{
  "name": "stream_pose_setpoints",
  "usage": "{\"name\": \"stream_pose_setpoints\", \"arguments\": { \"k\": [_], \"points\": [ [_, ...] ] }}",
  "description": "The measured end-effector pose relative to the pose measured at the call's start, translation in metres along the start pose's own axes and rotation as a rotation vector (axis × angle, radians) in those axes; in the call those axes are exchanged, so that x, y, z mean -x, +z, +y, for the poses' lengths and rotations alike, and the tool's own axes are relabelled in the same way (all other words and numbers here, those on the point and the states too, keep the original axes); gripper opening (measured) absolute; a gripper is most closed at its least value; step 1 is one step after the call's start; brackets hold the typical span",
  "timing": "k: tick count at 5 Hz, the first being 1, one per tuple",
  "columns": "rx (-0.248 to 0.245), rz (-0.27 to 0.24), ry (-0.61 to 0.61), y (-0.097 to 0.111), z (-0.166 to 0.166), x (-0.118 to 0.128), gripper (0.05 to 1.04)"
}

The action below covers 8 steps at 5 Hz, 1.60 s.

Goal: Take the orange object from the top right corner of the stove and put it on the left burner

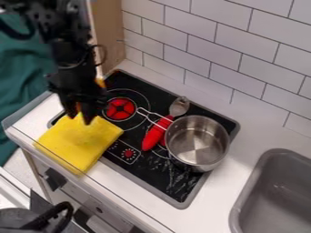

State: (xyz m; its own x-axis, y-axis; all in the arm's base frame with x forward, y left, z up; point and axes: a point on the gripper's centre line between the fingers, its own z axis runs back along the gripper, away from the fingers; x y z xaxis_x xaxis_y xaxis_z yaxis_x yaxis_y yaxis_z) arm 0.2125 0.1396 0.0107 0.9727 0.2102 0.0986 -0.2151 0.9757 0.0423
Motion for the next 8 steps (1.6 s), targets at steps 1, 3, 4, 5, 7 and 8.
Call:
{"name": "stream_pose_setpoints", "arguments": {
  "k": [1, 3, 4, 5, 7, 8],
  "points": [
    [0.011, 0.024, -0.033, -0.009, 0.001, 0.001, 0.362],
    [0.02, 0.096, -0.044, -0.037, 0.001, -0.002, 0.362],
    [0.045, 0.109, -0.038, -0.046, 0.001, -0.008, 0.427],
    [0.091, 0.124, -0.005, -0.052, -0.005, -0.012, 0.736],
    [0.069, 0.048, -0.029, -0.018, -0.014, -0.02, 1.003],
    [0.044, 0.009, -0.044, 0.003, -0.02, -0.024, 1.001]
  ]
}}
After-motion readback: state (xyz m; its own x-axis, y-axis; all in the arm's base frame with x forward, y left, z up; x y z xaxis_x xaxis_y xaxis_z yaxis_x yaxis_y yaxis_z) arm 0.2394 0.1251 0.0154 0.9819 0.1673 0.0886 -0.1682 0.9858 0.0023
